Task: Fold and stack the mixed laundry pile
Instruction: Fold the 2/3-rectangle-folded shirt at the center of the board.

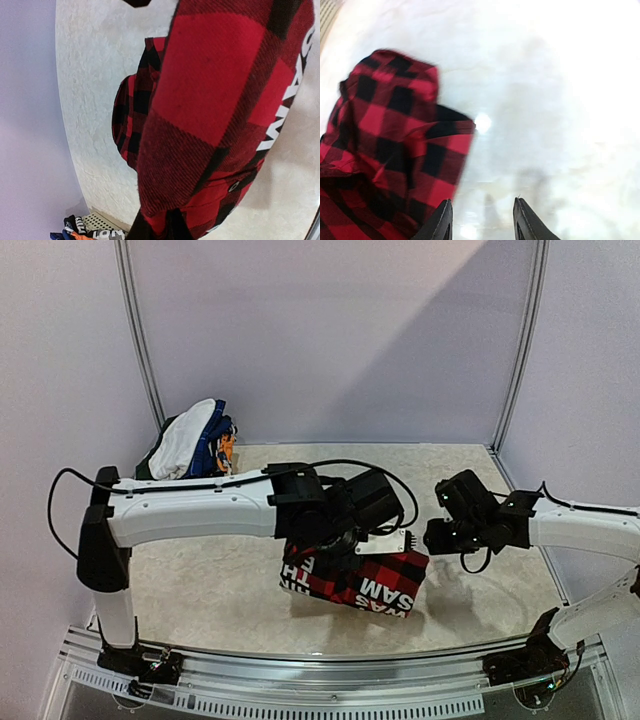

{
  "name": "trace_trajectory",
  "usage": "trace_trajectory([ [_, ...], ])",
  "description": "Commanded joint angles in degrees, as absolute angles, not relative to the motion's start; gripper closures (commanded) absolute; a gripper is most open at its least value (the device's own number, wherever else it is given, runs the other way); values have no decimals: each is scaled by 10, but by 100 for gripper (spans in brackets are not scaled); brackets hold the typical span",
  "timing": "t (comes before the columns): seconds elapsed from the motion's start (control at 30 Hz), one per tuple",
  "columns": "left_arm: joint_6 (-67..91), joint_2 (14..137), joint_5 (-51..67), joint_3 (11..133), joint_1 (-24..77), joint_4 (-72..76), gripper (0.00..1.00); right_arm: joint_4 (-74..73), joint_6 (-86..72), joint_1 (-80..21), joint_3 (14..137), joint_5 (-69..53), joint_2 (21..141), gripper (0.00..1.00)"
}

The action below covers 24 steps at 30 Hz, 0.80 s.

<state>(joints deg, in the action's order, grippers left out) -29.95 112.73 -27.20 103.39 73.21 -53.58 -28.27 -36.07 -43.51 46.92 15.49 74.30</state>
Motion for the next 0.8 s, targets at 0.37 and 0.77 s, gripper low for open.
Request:
trace_trajectory([
  [0.37,-391,1231,-221,1105,636,-477,100,-332,-390,-411,429,248,651,57],
  [0.77,-408,1286,-204,1131,599,-440,100,-331,-386,-411,429,242,657,57],
])
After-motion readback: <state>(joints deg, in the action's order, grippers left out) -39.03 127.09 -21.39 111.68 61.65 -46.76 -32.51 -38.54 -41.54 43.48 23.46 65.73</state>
